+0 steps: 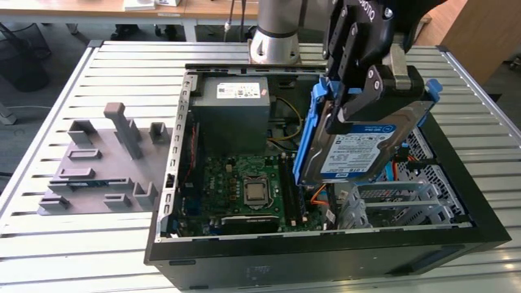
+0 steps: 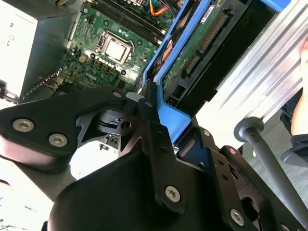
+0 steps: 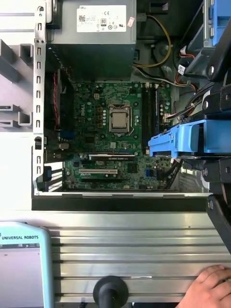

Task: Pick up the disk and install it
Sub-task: 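Insert the disk into the insertion slot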

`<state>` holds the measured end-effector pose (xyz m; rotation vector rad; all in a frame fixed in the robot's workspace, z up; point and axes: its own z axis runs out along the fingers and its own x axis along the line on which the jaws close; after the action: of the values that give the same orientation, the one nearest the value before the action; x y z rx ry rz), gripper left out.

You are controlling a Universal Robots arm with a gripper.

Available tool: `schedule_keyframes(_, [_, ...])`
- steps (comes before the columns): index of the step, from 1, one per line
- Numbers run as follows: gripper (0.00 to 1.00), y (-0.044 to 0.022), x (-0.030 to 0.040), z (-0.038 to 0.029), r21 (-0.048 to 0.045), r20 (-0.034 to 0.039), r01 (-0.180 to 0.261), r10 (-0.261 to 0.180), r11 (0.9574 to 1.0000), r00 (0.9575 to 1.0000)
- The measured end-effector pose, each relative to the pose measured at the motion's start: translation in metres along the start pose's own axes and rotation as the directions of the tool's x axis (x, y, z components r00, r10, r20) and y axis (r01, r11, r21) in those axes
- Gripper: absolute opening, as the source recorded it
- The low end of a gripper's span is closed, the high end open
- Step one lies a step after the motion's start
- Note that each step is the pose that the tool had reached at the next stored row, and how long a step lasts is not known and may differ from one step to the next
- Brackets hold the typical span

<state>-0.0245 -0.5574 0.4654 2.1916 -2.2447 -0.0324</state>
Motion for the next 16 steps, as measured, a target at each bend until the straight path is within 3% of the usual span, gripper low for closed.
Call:
schedule_keyframes(10, [0.36,-0.0004,0.0054,0.0007,-0.0002,-0.0003,0.009,-0.009,1.0000,1.0000])
schedule_keyframes(16, [0.36,-0.0079,0.0062,0.0017,-0.0002,-0.0004,0.010,-0.010,0.9999,0.9999])
